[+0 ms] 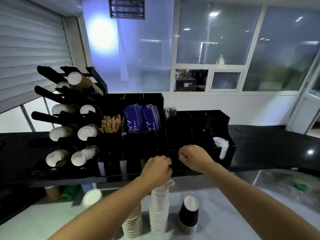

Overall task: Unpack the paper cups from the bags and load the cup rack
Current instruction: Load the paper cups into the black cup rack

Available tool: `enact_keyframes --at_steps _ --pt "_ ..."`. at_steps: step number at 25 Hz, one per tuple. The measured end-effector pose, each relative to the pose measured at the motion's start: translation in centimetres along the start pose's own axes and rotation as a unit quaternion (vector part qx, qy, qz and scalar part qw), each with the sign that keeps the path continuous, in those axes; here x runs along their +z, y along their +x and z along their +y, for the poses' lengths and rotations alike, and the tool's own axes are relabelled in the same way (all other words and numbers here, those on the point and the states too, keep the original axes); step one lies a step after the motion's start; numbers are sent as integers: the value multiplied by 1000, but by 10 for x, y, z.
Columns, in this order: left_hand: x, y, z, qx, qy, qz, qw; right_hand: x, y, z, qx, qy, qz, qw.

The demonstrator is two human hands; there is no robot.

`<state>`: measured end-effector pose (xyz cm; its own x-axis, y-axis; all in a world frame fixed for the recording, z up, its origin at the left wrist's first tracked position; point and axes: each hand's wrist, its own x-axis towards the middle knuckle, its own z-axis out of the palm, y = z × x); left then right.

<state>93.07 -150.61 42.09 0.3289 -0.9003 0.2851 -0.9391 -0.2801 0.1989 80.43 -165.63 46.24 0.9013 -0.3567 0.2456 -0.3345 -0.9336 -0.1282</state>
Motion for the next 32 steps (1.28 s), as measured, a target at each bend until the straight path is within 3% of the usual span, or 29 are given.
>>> enact_keyframes --at_steps 6,10,16,21,28,32 --pt "77 -46 25 -13 86 -82 993 98 -73 36 68 35 -216 973" --pt "86 -59 29 -25 94 -71 993 154 -108 43 107 60 -279 952" --pt "84 -59 30 -26 79 -78 993 169 -114 38 132 113 -239 955" --pt "65 -44 27 -19 56 -40 997 97 -78 32 70 102 -177 976" --pt "-43 -1 34 -49 -98 113 987 -61 -12 -3 -64 16 -7 998" --pt "-96 -5 15 -53 -92 215 971 -111 22 -31 -106 46 73 991"
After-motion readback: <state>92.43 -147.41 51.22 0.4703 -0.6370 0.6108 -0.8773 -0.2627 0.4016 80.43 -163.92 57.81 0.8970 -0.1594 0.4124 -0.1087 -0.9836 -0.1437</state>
